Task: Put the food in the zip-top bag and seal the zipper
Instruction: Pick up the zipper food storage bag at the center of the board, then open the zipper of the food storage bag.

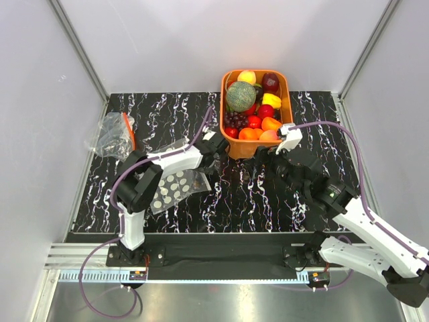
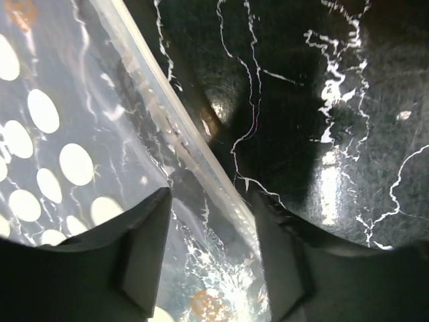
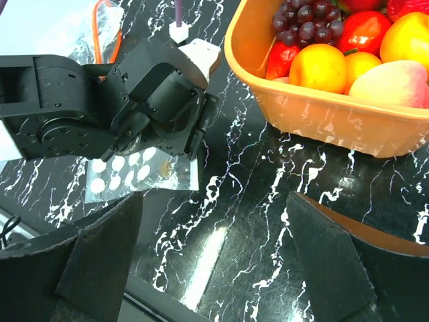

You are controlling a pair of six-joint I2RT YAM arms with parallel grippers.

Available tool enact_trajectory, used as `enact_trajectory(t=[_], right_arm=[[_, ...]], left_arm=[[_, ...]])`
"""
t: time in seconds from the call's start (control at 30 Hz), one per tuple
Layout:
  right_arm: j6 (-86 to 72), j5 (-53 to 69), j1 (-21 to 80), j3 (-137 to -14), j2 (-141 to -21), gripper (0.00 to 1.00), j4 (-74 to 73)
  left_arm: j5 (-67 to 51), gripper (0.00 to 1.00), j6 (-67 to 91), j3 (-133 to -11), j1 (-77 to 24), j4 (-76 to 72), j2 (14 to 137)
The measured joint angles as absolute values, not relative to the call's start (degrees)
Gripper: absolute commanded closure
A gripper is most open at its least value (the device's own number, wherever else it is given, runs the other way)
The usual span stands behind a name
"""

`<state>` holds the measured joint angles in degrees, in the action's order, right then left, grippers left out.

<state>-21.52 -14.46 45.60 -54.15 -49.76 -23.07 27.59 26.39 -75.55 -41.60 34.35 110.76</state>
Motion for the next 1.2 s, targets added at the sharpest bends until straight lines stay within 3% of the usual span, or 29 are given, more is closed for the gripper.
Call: enact_trajectory(t=[0.1,0.13,0.17,0.37,0.77,1.13,1.2], right_arm=[[-21.5,-14.0,45.6,-54.0,-49.6,0.06,-23.1],[-21.5,-13.9,45.6,-54.0,-49.6,0.06,-23.1],[-21.5,-13.8,45.6,-53.9,-49.6,0.07,-23.1],[-22.0,-11.0,45.6,-53.9,-51.1,0.1,-23.1],[-29.6,-0.7,45.6,-47.4,-55.9,0.22,-16.3],[-37.0,8.5,45.6,-46.0,-68.2,0.54,-3.8],[-37.6,8.7,45.6,-46.0,-69.3,0.56,-2.4]], left_arm=[[26.2,0.79,26.2,-75.0,-41.1,33.8,110.8],[25.7,0.96,25.9,-74.5,-41.0,32.9,110.7],[25.3,0.99,26.0,-74.1,-40.9,32.6,110.6],[20.2,1.0,25.5,-63.4,-40.6,26.7,102.3],[1.6,1.0,26.9,-31.3,-40.6,2.8,58.5],[-5.9,1.0,30.9,-21.3,-40.6,-10.7,49.7],[-6.3,1.0,31.4,-21.3,-40.6,-11.7,49.6]])
